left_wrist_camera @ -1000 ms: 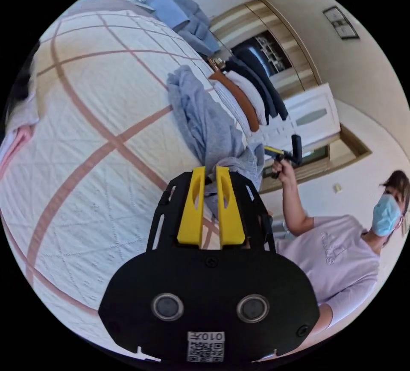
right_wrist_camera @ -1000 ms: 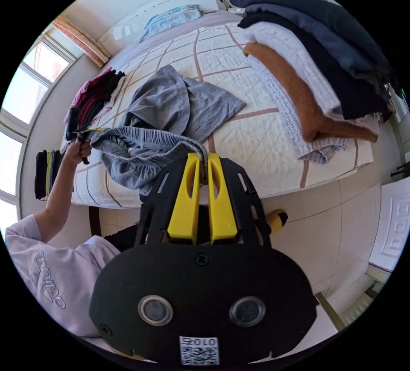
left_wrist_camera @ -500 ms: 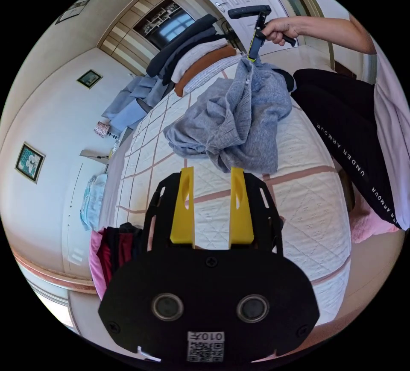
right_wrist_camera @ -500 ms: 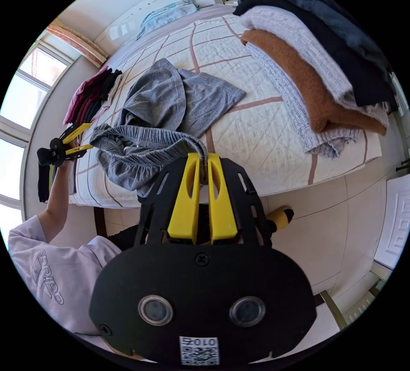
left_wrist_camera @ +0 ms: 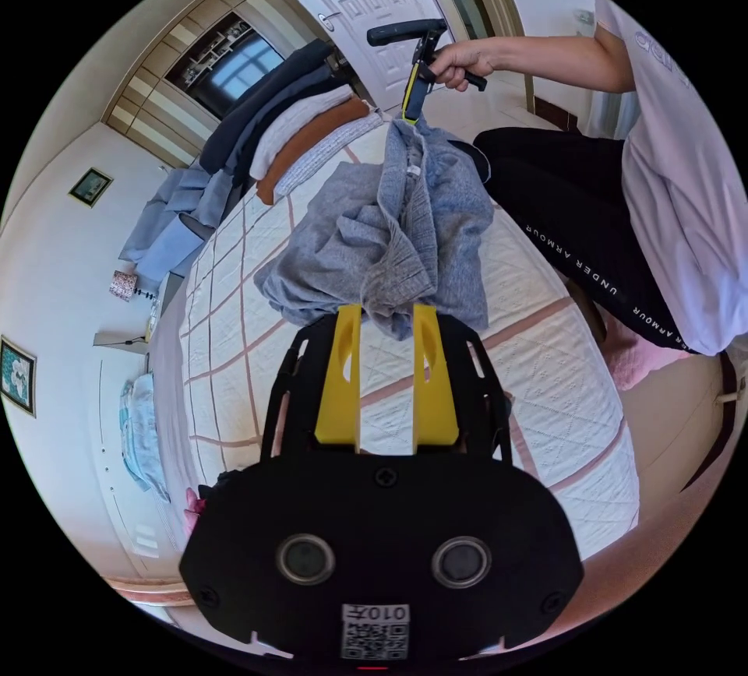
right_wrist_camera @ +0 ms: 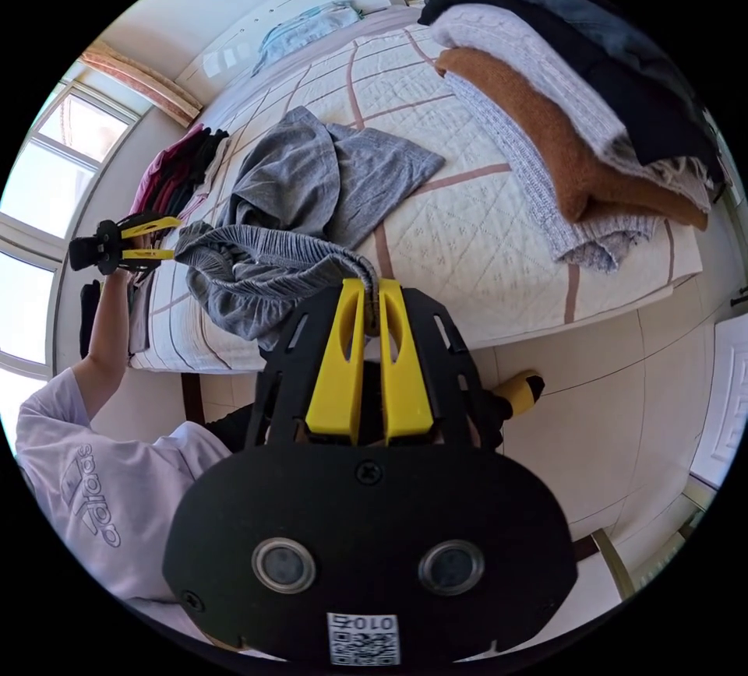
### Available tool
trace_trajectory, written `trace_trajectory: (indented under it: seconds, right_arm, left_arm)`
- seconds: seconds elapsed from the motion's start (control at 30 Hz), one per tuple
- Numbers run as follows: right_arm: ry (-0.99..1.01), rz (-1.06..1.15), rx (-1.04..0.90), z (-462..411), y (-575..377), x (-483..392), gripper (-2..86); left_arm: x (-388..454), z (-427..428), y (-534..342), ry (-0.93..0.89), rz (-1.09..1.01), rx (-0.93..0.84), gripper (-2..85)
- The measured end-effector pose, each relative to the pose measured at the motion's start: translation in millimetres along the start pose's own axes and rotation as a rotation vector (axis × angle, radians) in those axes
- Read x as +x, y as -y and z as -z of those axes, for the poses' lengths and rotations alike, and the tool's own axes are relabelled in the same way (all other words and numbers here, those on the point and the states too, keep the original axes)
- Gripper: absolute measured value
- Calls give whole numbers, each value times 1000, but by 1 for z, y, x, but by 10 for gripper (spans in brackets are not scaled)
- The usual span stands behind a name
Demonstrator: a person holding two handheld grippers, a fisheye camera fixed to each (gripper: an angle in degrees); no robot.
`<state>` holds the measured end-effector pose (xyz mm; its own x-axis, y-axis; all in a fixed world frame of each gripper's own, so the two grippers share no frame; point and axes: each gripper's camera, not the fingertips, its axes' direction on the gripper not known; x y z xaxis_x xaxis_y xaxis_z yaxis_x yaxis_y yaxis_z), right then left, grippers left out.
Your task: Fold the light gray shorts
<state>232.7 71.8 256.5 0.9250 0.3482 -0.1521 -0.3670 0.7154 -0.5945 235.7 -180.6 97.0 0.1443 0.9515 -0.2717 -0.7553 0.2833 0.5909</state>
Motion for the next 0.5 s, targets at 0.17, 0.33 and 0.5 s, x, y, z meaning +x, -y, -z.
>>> trace_trajectory:
  seconds: [0.17,0.33,0.5]
  right_arm:
    - [1,-3,0,3,7,-5,46]
    - [1,-3,-11,8,10,-10,46]
    - [-7,3,-17,18,12,-24,46]
  left_arm:
    - [19,-9,18,28,-56,-24,104]
    - [22,-4,29,132,-64,-30,99]
    - [13,-7,28,117,-33,-7,91]
